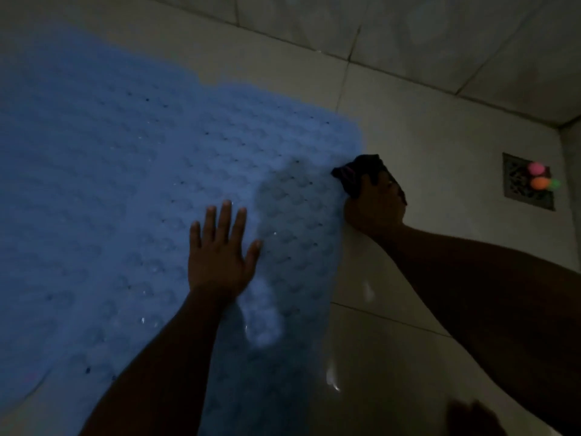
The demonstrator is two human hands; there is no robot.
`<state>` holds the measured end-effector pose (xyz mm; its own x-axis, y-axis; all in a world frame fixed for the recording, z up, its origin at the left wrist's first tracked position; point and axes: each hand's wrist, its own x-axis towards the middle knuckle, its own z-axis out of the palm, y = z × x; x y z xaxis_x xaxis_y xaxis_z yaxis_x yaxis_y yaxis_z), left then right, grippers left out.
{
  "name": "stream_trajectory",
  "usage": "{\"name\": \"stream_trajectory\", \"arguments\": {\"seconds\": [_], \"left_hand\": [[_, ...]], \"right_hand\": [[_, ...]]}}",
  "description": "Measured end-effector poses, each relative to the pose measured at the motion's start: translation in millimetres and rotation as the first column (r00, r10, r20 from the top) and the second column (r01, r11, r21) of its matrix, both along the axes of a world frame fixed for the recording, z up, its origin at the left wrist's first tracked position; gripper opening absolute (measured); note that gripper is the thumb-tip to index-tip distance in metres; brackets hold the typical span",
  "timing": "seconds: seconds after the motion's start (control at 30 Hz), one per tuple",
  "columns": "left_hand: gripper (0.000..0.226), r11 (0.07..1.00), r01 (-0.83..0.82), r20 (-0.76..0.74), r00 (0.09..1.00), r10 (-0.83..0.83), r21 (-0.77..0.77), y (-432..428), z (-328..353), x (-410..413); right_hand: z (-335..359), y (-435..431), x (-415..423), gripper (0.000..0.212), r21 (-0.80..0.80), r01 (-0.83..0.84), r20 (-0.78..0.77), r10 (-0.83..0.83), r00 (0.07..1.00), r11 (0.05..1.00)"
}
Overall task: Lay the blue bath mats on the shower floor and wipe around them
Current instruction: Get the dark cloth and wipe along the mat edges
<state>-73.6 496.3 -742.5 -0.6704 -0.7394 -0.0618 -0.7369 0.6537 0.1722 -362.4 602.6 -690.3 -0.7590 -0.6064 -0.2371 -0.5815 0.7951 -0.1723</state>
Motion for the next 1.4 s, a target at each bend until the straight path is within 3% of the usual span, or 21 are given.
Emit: {"name": "stream_trajectory", "arguments": {"seconds": [0.07, 0.23, 0.37, 0.47, 0.73, 0.83, 0.93, 1.03, 1.23, 1.4], "left_hand": [[0.073, 0.999, -0.024, -0.029, 0.999, 0.023, -0.022, 6, -1, 1], [0.074, 0.990, -0.141, 0.016, 0.990, 0.141, 0.021, 20, -2, -1], [0.074, 0.969, -0.240, 0.043, 0.970, 0.238, 0.054, 71, 3, 3], [0.075, 0.972, -0.222, 0.059, 0.974, 0.217, 0.082, 101, 6, 11], [0.073, 0.965, -0.223, 0.072, 0.974, 0.214, 0.139, 161, 14, 46], [0.070, 0.972, -0.191, 0.059, 0.981, 0.185, 0.137, 187, 13, 69], [0.067, 0.980, -0.171, 0.060, 0.984, 0.166, 0.102, 205, 12, 85], [0.066, 0.971, -0.209, 0.093, 0.976, 0.199, 0.120, 217, 14, 85], [0.070, 0.934, -0.283, 0.153, 0.955, 0.254, 0.218, 229, 29, 78], [0.069, 0.923, -0.284, 0.168, 0.954, 0.247, 0.260, 233, 37, 78]], "right_hand": [[-1, -2, -3, 0.071, 0.036, -0.029, -0.020, 0.030, 0.999, 0.999], [-4, 14, -6, 0.061, 0.017, -0.099, -0.129, 0.100, 0.987, 0.995], [-6, 32, 3, 0.063, -0.027, -0.130, -0.071, 0.128, 0.989, 0.991], [-6, 58, 26, 0.059, -0.056, -0.176, -0.020, 0.175, 0.984, 0.983], [-7, 126, 129, 0.045, -0.124, -0.239, -0.072, 0.232, 0.970, 0.963], [0, 121, 130, 0.049, -0.204, -0.259, -0.024, 0.259, 0.966, 0.944], [3, 111, 111, 0.038, -0.201, -0.331, -0.046, 0.329, 0.943, 0.922], [-1, 121, 109, 0.041, -0.172, -0.390, 0.070, 0.406, 0.911, 0.905], [7, 131, 127, 0.035, -0.186, -0.349, 0.133, 0.376, 0.917, 0.918], [17, 116, 133, 0.043, -0.016, -0.327, 0.336, 0.313, 0.888, 0.945]]}}
